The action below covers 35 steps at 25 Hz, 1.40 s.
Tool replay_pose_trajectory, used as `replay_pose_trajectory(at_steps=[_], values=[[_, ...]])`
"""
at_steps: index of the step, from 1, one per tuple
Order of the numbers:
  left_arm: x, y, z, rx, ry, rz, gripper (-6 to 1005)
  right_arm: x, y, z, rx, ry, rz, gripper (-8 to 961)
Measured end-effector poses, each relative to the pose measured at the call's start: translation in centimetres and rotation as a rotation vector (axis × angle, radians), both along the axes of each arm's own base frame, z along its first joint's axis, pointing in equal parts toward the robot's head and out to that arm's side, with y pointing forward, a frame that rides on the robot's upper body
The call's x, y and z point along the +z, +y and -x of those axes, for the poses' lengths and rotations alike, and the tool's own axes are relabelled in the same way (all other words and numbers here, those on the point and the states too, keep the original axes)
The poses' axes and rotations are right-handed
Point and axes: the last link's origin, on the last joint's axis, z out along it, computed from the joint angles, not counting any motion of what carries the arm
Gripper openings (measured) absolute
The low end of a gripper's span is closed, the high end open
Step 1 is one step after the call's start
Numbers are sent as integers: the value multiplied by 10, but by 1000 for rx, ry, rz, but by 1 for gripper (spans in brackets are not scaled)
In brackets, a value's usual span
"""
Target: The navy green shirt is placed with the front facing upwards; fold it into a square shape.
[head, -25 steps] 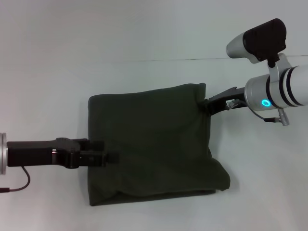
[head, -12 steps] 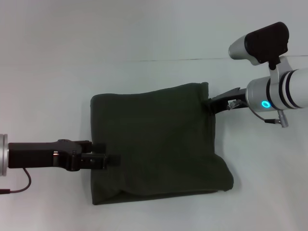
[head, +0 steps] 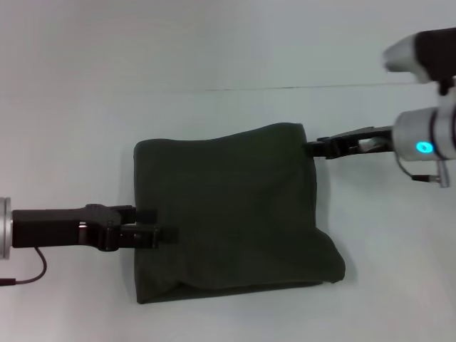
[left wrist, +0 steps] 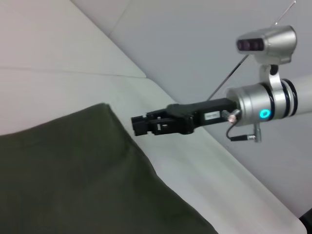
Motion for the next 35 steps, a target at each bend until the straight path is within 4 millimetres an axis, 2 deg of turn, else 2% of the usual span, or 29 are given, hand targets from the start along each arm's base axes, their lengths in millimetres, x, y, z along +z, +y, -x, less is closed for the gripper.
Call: replay_pose_trajectory(at_steps=[1, 5, 9, 13, 17, 20, 25, 31, 35], values=[[0, 0, -1, -2, -4, -4, 905, 5, -2, -3, 8, 34, -2, 134], [1, 0, -4, -24, -32, -25, 905, 30, -17, -16, 72, 187, -44, 292], [-5, -3, -4, -65, -33, -46, 905, 48, -34, -28, 197, 247, -96, 472], [-9, -8, 3, -105, -25, -107, 905, 45, -47, -26, 374, 218, -107, 670], [-15, -15, 14, -125, -1, -165, 905, 22, -55, -23, 460, 192, -38, 854], [-16, -26, 21, -156, 11, -171, 905, 6, -71, -24, 512, 204, 29, 900], [-5, -41, 39, -248, 91, -259, 905, -5, -104, -39, 580, 261, 36, 946], [-16, -60, 56, -263, 120, -285, 905, -13, -144, -77, 586, 211, -1, 946], [-24, -69, 64, -246, 101, -311, 905, -13, -161, -96, 597, 160, -57, 946]])
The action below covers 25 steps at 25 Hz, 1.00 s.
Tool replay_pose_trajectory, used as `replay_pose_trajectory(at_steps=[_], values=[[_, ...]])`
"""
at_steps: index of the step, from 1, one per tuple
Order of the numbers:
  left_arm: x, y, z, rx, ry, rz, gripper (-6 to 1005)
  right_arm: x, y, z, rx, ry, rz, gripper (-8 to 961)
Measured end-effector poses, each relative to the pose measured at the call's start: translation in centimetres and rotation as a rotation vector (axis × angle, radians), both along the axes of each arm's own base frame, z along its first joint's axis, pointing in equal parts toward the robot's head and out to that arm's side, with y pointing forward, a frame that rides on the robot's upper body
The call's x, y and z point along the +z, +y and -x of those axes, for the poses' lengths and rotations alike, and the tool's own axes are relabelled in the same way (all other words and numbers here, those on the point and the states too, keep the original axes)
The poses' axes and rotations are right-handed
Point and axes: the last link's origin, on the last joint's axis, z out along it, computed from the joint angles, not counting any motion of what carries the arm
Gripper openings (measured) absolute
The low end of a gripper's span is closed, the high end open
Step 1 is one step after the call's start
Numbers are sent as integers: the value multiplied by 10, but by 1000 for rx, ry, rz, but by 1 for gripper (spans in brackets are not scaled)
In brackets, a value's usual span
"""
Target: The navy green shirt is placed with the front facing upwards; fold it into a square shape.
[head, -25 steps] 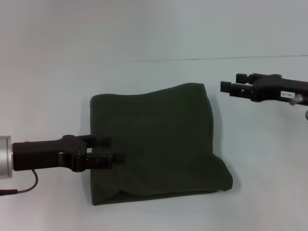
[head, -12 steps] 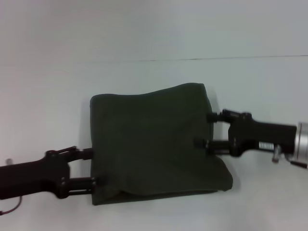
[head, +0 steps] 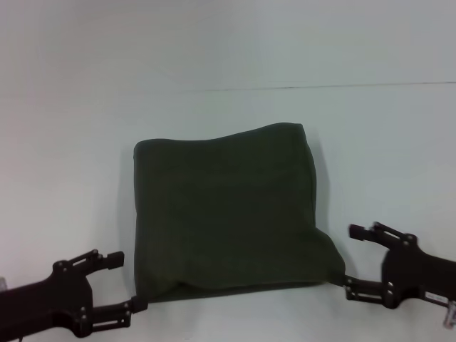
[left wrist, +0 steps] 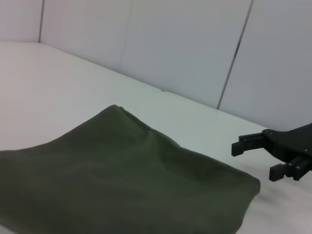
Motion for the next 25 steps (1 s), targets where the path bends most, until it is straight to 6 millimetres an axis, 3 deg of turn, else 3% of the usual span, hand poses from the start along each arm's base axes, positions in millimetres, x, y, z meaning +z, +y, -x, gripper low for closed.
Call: replay_pose_trajectory(at_steps=[6, 25], values=[[-10, -6, 10, 11, 15, -35, 905, 5, -10, -14, -12, -27, -71, 946], [-10, -4, 6, -15, 12, -21, 905, 6, -11, -15, -3, -30, -72, 946]])
